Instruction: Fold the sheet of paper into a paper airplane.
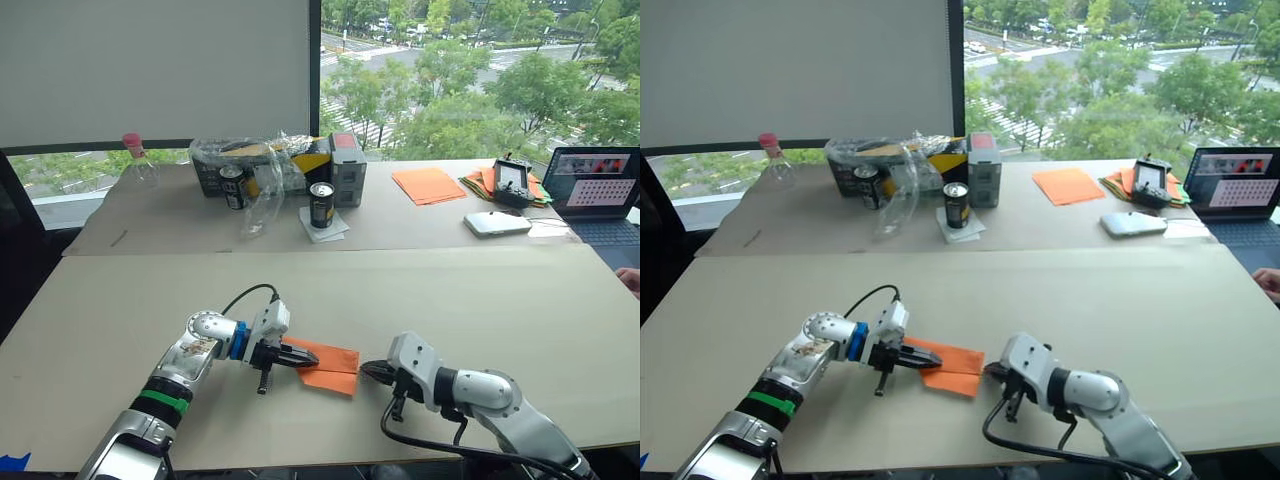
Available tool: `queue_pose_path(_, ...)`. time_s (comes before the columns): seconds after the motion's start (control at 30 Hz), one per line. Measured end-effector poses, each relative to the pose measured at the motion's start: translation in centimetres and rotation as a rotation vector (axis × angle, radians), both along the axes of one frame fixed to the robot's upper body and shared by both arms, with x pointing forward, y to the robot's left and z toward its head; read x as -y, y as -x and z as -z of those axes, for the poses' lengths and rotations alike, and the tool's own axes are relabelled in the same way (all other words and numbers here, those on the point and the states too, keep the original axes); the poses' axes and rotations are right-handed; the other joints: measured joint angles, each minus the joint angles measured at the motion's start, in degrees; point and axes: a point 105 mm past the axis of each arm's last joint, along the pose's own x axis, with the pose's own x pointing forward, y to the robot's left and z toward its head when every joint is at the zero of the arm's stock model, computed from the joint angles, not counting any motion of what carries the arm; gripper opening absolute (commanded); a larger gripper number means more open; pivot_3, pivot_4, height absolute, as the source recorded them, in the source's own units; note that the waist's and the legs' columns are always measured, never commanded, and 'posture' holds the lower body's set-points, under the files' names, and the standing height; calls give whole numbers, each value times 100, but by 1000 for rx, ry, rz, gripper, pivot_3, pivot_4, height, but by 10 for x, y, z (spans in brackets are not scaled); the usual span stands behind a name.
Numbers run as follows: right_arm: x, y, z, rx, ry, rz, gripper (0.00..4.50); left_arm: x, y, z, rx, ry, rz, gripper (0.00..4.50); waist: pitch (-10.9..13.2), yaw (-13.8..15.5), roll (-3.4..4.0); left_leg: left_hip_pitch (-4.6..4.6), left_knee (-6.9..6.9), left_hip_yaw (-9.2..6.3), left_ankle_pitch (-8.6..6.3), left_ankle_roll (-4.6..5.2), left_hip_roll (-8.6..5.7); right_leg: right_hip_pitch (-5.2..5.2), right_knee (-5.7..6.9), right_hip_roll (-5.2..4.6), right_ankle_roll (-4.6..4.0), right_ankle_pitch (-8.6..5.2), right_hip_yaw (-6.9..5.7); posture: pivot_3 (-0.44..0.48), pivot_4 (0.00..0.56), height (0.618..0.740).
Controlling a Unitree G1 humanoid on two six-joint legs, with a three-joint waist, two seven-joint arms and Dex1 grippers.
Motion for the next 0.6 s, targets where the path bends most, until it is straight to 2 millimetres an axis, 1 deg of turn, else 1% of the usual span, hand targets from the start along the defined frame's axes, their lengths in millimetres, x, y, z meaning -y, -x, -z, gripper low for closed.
queue_pose_path(0.1,-8,-8,-16,59,-23,-20,28,3,0,0,4,6,7,0,0,-23,0,-1,0,1,0,0,0,-1,0,1,0,0,0,0,150,695)
queue_pose_path(0.17,-14,-9,-19,72,-33,-32,28,4,0,0,5,8,8,0,1,-22,-1,-1,0,0,0,0,0,-2,0,1,-9,5,0,0,150,695)
queue_pose_path(0.23,-20,-9,-15,62,-38,-40,28,5,1,0,5,11,10,0,1,-23,0,-3,0,1,0,0,-1,-2,-1,1,-26,16,0,0,150,695)
queue_pose_path(0.4,-27,-9,5,6,-7,-51,28,7,2,0,9,12,11,0,1,-23,-1,-3,0,3,0,0,-4,-2,-1,0,-28,17,2,0,150,695)
queue_pose_path(0.6,-31,-14,7,18,25,-68,28,10,9,3,61,-19,54,0,-1,-42,0,12,0,3,0,0,1,8,1,3,-26,16,2,0,150,695)
